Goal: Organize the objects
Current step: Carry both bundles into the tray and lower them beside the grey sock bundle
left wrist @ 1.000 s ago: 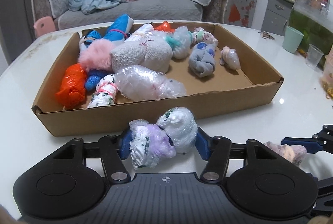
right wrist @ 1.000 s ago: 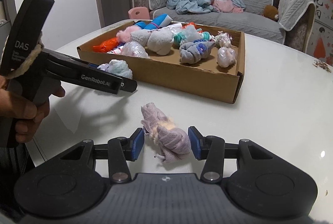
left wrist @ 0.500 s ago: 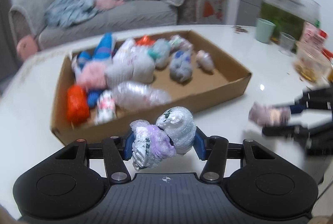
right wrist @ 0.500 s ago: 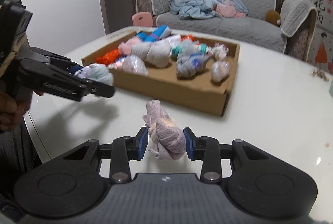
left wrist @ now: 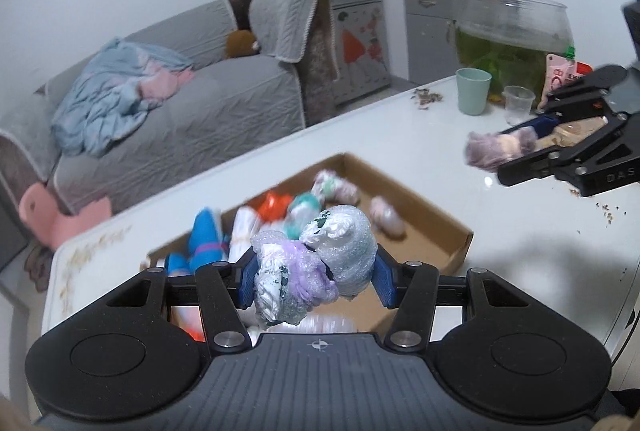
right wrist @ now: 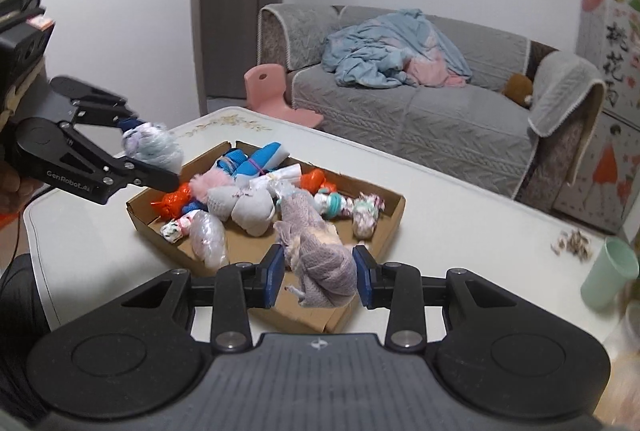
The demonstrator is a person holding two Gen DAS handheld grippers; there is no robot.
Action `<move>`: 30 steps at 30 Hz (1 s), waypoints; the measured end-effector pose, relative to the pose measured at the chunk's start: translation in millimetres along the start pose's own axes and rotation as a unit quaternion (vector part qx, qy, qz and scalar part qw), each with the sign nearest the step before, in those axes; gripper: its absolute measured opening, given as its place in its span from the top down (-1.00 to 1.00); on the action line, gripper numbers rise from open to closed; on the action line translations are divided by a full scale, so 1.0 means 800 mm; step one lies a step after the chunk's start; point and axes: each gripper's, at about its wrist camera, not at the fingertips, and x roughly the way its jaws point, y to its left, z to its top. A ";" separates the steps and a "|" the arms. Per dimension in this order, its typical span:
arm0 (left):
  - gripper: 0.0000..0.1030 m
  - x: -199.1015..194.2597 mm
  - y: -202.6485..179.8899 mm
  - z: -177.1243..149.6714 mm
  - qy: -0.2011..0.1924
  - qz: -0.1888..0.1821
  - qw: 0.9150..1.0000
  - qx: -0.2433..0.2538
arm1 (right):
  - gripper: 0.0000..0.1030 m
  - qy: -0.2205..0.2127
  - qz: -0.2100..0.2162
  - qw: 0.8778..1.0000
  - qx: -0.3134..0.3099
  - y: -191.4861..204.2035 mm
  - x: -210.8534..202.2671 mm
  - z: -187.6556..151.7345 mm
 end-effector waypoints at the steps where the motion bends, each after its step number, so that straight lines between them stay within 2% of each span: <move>1: -0.18 0.004 0.000 0.007 0.002 -0.005 1.000 0.003 | 0.35 0.001 0.002 1.000 -0.004 -0.002 0.003 0.006; 7: -0.18 0.045 -0.012 0.027 0.027 -0.047 0.998 0.028 | 0.35 0.024 0.031 0.999 -0.032 -0.004 0.033 0.027; 12: -0.18 0.094 -0.024 0.016 0.060 -0.078 0.995 0.024 | 0.34 0.061 0.049 0.996 -0.041 -0.005 0.074 0.029; 18: -0.18 0.144 -0.022 -0.010 0.093 -0.087 0.992 -0.003 | 0.34 0.096 0.067 0.992 -0.040 -0.006 0.120 0.024; 26: -0.18 0.163 -0.002 -0.026 0.114 -0.094 0.988 -0.033 | 0.34 0.135 0.085 0.986 -0.054 -0.001 0.145 0.009; 30: -0.18 0.172 0.005 -0.037 0.138 -0.087 0.986 -0.039 | 0.34 0.154 0.092 0.982 -0.059 0.000 0.155 0.006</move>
